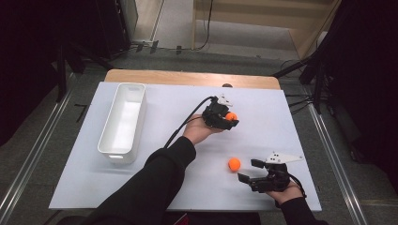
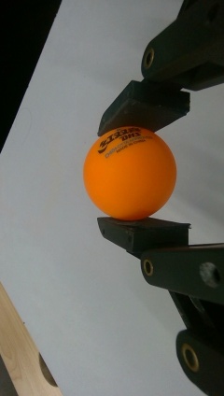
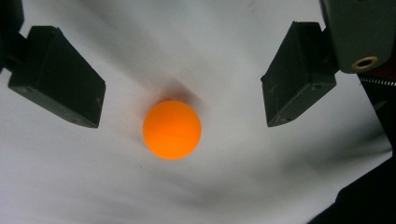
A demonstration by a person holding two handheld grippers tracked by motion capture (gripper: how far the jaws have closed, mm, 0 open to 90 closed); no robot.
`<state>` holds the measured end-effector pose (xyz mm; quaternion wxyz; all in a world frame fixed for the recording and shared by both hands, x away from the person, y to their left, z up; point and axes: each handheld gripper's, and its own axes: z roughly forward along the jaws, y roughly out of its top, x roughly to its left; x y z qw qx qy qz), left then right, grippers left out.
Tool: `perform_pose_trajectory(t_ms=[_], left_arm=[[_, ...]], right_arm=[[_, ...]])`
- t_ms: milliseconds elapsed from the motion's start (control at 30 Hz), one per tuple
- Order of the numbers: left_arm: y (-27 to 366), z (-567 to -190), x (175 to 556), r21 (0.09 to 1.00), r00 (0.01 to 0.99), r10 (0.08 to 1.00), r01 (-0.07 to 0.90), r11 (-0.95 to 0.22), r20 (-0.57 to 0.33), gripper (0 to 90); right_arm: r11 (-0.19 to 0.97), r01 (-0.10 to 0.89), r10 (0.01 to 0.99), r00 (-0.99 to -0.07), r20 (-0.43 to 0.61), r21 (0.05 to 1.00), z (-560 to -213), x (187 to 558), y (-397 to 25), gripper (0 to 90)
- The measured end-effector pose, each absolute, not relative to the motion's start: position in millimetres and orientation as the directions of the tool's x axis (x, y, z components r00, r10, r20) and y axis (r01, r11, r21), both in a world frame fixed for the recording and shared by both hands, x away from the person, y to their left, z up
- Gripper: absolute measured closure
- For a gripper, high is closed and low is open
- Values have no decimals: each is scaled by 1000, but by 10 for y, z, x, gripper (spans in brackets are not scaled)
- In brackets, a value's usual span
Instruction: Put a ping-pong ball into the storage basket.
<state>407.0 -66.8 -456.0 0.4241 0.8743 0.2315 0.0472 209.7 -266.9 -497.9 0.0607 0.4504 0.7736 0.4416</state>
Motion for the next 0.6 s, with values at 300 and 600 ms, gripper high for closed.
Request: perform_pose_trajectory(t_ms=[300, 600], left_arm=[[-556, -4423, 3989, 759, 886, 444, 377, -531, -129, 506], [-360, -4378, 3883, 766, 892, 432, 368, -527, -131, 506]], right_arm=[[203, 646, 751, -584, 306, 736, -4980, 2098, -2665, 120], [203, 647, 756, -581, 302, 735, -4981, 2095, -2674, 120]])
